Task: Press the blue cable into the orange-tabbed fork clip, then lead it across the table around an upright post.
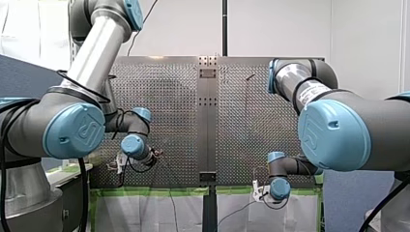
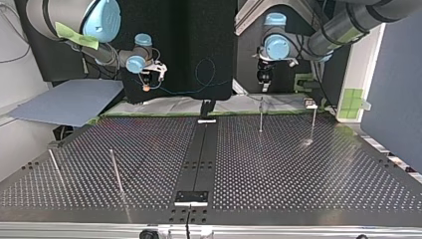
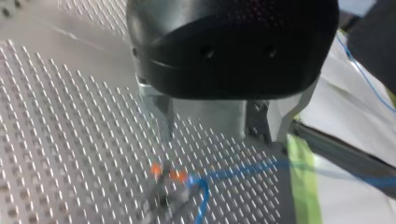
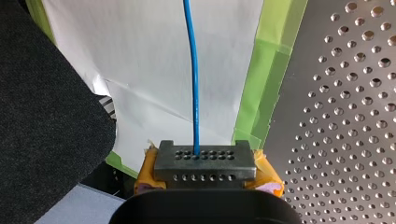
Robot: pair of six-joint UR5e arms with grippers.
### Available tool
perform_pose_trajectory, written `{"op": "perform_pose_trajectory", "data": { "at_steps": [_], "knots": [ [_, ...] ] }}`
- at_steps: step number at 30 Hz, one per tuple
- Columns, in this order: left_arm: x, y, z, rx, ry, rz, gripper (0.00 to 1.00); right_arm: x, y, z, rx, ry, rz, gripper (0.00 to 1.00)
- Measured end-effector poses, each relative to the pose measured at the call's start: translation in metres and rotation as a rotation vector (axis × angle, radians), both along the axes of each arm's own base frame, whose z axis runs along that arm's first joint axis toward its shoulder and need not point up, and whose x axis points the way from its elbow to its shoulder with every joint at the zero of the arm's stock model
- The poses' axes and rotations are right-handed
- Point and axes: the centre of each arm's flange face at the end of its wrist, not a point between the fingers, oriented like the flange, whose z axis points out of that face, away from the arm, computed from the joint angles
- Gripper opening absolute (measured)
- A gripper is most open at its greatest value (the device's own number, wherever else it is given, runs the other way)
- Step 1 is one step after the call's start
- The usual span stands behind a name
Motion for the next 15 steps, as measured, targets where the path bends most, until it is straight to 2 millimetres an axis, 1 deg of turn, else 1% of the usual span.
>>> {"op": "perform_pose_trajectory", "data": {
  "at_steps": [3, 6, 15],
  "knots": [
    [-0.002, -0.011, 0.002, -0.016, -0.025, -0.023, 1.00, 0.000, 0.000, 0.000, 0.000, 0.000, 0.000, 0.01],
    [-0.001, -0.015, 0.004, -0.024, -0.049, -0.032, 1.00, 0.000, 0.000, 0.000, 0.000, 0.000, 0.000, 0.01],
    [0.000, -0.013, 0.004, 0.008, -0.057, -0.013, 1.00, 0.000, 0.000, 0.000, 0.002, 0.000, 0.001, 0.01]
  ]
}}
